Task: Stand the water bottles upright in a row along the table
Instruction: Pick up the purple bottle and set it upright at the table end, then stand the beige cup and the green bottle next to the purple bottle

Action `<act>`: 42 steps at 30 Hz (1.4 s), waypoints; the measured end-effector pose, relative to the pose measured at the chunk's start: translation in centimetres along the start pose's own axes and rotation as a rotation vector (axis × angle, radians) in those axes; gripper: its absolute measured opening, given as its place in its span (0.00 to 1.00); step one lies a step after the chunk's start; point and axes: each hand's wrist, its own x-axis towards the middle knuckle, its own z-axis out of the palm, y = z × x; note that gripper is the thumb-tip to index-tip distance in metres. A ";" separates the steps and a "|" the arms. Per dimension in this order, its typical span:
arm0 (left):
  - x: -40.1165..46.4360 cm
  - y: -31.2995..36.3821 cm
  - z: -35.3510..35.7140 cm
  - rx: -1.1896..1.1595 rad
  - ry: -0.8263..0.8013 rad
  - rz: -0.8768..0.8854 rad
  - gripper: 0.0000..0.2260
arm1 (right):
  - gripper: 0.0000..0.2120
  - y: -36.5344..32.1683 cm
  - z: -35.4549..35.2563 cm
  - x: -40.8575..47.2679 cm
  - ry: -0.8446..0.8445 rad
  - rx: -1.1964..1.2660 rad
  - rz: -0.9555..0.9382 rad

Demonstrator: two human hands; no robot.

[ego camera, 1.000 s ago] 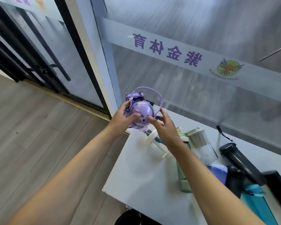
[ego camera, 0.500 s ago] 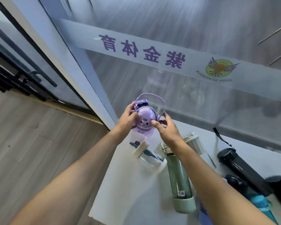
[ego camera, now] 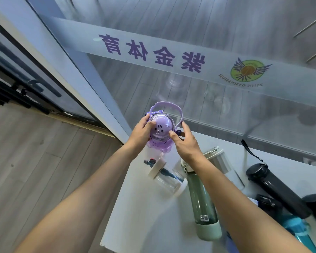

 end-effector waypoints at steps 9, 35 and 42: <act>0.4 -1.0 -0.2 0.040 0.008 -0.008 0.14 | 0.35 0.6 0.1 0.2 0.007 -0.038 0.003; -12.6 -7.9 2.8 1.088 -0.045 0.402 0.17 | 0.23 7.2 -4.9 -13.0 0.274 -0.598 -0.247; -12.8 -8.9 8.7 1.265 -0.175 0.442 0.22 | 0.22 10.5 -8.1 -14.8 0.235 -0.598 -0.141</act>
